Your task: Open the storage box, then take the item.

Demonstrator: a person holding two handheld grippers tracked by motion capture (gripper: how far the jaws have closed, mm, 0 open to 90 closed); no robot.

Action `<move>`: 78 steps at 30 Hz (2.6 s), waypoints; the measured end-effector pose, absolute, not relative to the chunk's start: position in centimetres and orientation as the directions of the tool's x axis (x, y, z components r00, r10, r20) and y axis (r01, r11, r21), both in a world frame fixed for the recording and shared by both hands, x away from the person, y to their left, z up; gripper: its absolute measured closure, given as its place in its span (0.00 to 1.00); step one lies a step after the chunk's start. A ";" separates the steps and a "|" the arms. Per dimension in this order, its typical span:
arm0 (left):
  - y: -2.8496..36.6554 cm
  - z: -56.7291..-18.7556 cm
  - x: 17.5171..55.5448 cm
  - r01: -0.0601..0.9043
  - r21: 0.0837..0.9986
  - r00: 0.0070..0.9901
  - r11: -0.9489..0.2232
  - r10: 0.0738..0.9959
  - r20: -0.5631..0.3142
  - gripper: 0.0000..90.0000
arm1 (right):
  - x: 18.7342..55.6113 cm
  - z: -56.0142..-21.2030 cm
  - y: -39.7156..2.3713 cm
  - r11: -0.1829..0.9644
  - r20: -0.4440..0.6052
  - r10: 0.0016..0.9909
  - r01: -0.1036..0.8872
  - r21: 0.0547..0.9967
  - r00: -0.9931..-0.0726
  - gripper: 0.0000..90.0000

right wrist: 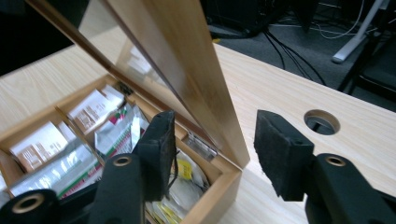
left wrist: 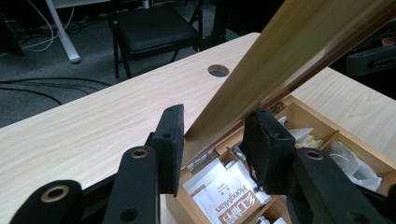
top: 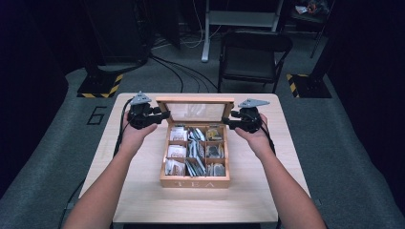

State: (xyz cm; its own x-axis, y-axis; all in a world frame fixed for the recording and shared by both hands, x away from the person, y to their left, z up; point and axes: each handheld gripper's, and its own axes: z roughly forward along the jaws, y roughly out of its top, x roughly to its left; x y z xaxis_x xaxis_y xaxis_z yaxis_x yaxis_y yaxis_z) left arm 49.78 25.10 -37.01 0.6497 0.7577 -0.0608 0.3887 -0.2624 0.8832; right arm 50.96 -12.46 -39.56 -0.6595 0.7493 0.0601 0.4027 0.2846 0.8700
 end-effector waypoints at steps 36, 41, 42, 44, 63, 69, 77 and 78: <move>26.3 -37.3 50.3 0.445 0.870 0.612 -0.212 0.782 -0.122 0.63 | 52.7 -38.7 -11.3 0.333 0.008 0.738 0.374 0.865 -0.675 0.67; 26.9 -37.3 49.4 0.449 0.869 0.608 -0.208 0.783 -0.127 0.62 | 53.2 -38.5 -11.5 0.317 0.048 0.731 0.401 0.859 -0.680 0.67; 27.1 -37.2 49.2 0.447 0.869 0.611 -0.211 0.782 -0.125 0.62 | 53.3 -38.4 -11.5 0.320 0.046 0.730 0.401 0.858 -0.682 0.67; 27.3 -37.2 48.7 0.447 0.869 0.609 -0.212 0.784 -0.122 0.62 | 53.5 -38.4 -11.5 0.317 0.056 0.734 0.414 0.853 -0.677 0.67; 28.6 -38.1 44.6 0.451 0.878 0.622 -0.162 0.763 -0.178 0.60 | 55.0 -38.0 -11.2 0.313 0.065 0.756 0.447 0.838 -0.651 0.69; 28.7 -39.1 43.4 0.458 0.872 0.619 -0.170 0.765 -0.176 0.59 | 55.4 -38.1 -11.2 0.317 0.059 0.756 0.444 0.838 -0.652 0.70; 28.8 -40.4 42.4 0.462 0.864 0.616 -0.201 0.774 -0.149 0.58 | 55.8 -38.2 -11.2 0.296 0.076 0.765 0.453 0.841 -0.640 0.70; 28.9 -40.5 42.3 0.468 0.861 0.614 -0.200 0.775 -0.153 0.58 | 55.9 -38.3 -11.2 0.291 0.082 0.766 0.457 0.840 -0.637 0.70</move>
